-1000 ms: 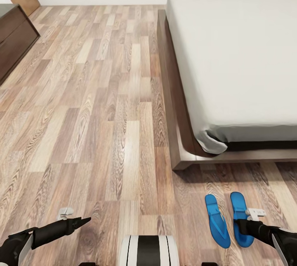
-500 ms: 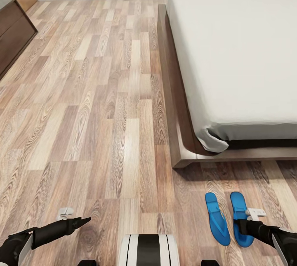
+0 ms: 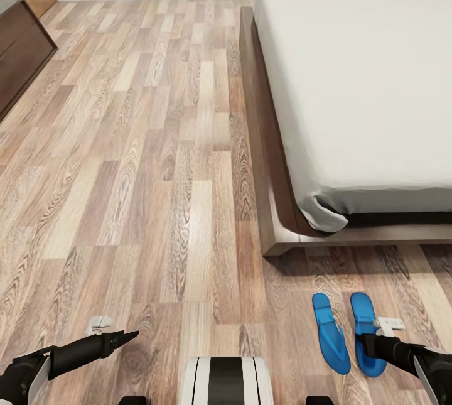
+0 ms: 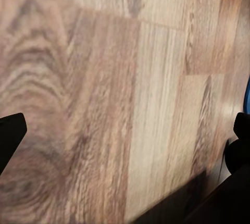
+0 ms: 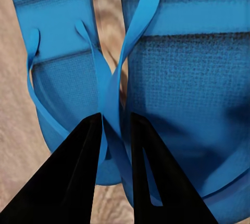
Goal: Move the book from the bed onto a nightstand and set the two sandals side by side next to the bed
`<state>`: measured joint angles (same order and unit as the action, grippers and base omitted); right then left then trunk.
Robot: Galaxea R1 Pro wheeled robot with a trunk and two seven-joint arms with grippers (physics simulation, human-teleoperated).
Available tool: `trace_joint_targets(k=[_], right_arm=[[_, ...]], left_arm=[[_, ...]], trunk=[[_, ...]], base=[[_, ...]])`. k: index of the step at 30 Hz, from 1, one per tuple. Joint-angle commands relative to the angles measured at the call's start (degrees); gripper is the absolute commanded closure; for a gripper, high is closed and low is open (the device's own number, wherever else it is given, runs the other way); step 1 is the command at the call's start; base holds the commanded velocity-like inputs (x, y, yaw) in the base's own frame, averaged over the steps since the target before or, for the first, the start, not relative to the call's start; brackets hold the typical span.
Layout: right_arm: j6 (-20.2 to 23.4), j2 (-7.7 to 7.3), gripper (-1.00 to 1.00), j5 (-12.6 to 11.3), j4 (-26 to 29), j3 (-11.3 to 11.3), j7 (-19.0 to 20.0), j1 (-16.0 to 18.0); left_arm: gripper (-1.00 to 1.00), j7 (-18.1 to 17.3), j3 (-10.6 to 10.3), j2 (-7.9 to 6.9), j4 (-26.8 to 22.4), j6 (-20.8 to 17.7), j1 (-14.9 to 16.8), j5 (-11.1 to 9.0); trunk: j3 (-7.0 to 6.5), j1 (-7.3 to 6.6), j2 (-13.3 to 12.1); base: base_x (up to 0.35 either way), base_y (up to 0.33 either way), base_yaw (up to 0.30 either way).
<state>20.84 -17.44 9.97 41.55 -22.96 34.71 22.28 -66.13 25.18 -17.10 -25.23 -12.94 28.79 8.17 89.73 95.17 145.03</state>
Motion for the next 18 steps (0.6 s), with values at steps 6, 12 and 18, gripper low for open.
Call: trace_joint_targets(k=[6,12,18], right_arm=[[0.38,0.04,1.00,0.41,-0.14,-0.31,0.54,0.04],[0.36,0.04,1.00,0.40,-0.16,-0.33,0.57,0.05],[0.35,0.04,1.00,0.40,-0.16,-0.33,0.54,0.04]], left_arm=[[-1.00,-0.40,0.48,0.07,-0.07,-0.60,0.04,0.53],[-1.00,-0.40,0.48,0.10,-0.08,-0.60,0.04,0.53],[-1.00,-0.40,0.48,0.12,-0.06,-0.60,0.04,0.53]], trunk=[[0.03,-0.01,0.01],[0.03,-0.01,0.01],[0.03,-0.01,0.01]], base=[[0.000,0.000,0.000],[0.000,0.000,0.000],[0.000,0.000,0.000]])
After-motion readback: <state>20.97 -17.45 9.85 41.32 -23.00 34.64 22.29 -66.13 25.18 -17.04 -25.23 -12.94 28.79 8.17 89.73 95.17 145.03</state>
